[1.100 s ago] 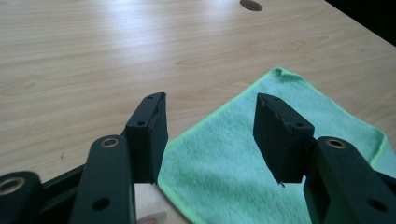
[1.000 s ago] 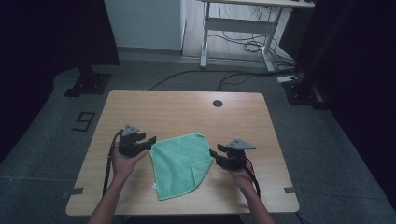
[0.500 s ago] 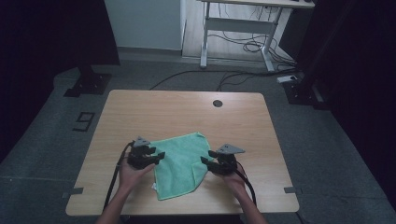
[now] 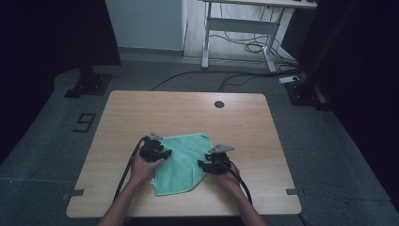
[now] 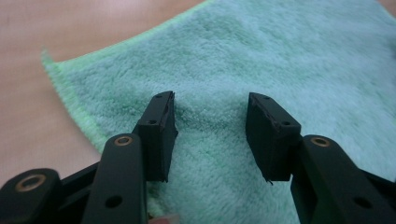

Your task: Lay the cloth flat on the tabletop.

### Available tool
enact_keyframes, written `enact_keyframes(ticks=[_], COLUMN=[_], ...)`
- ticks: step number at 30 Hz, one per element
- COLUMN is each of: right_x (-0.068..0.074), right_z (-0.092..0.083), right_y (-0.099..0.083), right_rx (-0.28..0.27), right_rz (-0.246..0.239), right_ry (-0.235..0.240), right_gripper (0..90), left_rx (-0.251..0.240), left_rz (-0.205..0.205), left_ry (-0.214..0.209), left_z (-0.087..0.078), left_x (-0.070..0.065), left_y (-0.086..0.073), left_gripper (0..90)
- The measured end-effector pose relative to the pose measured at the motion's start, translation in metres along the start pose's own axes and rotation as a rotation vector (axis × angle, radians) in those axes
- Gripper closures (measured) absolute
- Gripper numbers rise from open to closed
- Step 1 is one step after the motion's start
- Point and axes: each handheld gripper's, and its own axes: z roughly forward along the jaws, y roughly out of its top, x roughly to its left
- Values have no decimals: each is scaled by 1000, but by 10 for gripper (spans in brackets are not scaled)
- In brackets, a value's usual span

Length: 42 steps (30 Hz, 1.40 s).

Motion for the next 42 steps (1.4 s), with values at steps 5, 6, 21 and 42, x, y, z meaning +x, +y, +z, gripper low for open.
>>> enact_keyframes(ticks=[5,6,21,42], right_x=[-9,-9,-1,33], right_z=[-5,-5,-44,0], right_y=[-1,-1,-20,-6], right_rx=[9,9,-120,11], right_rz=[42,42,54,-53], right_ry=[-43,-43,-35,-98], right_gripper=[540,540,482,485], left_rx=[19,19,-67,-27], left_rz=[28,28,21,68], left_ry=[8,8,-19,62], left_z=[19,19,-35,-12], left_x=[-3,-3,-9,-16], left_y=[23,23,-8,-24], left_gripper=[522,520,516,525])
